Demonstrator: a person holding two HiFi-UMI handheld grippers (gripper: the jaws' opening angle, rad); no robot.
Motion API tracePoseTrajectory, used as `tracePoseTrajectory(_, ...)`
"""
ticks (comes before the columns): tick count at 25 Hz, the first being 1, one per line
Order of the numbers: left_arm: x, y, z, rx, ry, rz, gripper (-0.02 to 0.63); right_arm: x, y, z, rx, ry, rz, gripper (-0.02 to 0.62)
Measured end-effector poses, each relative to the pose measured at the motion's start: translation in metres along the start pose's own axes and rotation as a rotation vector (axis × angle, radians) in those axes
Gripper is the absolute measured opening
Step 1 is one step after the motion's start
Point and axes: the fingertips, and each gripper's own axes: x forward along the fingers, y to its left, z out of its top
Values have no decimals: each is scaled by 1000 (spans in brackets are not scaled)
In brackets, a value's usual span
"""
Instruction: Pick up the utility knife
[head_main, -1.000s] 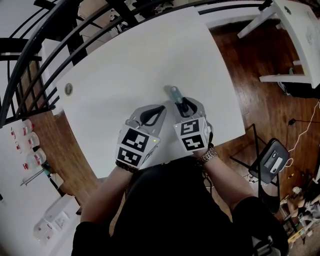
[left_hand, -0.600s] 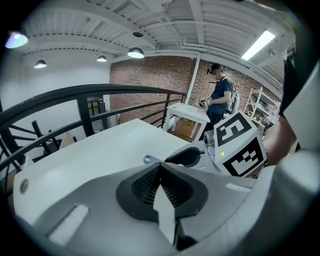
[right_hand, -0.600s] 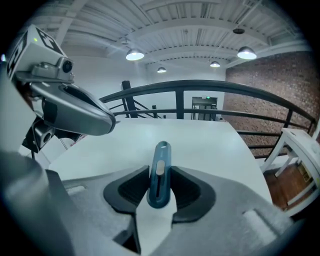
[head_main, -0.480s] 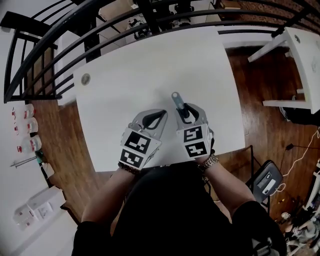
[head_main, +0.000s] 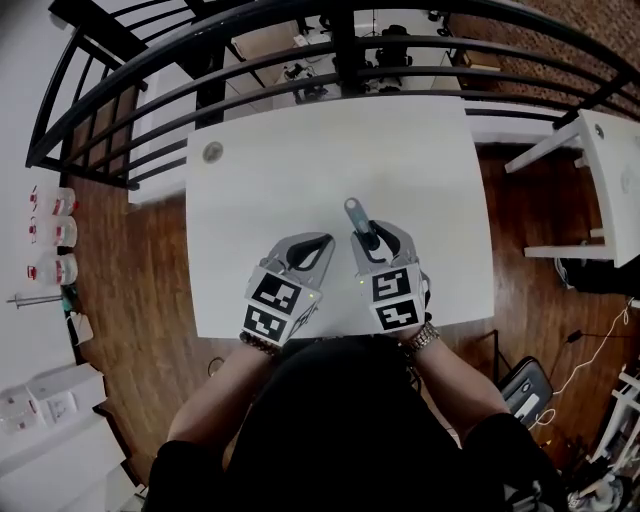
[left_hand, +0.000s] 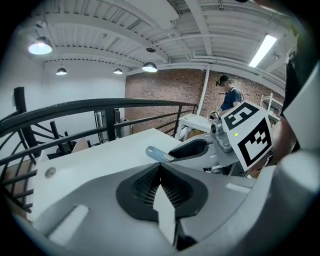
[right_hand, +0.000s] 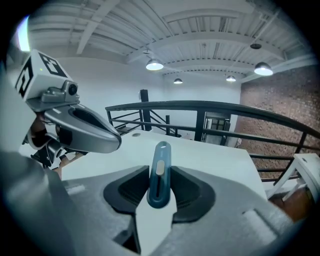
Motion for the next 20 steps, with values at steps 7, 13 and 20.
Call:
tracePoseTrajectory(7, -54, 23, -9, -9, -63, 28, 17, -8, 65, 29, -48, -38, 34, 129)
tracePoseTrajectory(13, -99, 48, -28, -23, -111, 43, 17, -6, 114, 48, -77, -61, 39, 129)
tracePoseTrajectory(20, -139, 64, -40, -18, -150, 30, 17, -9, 158, 69, -99, -80, 18, 127)
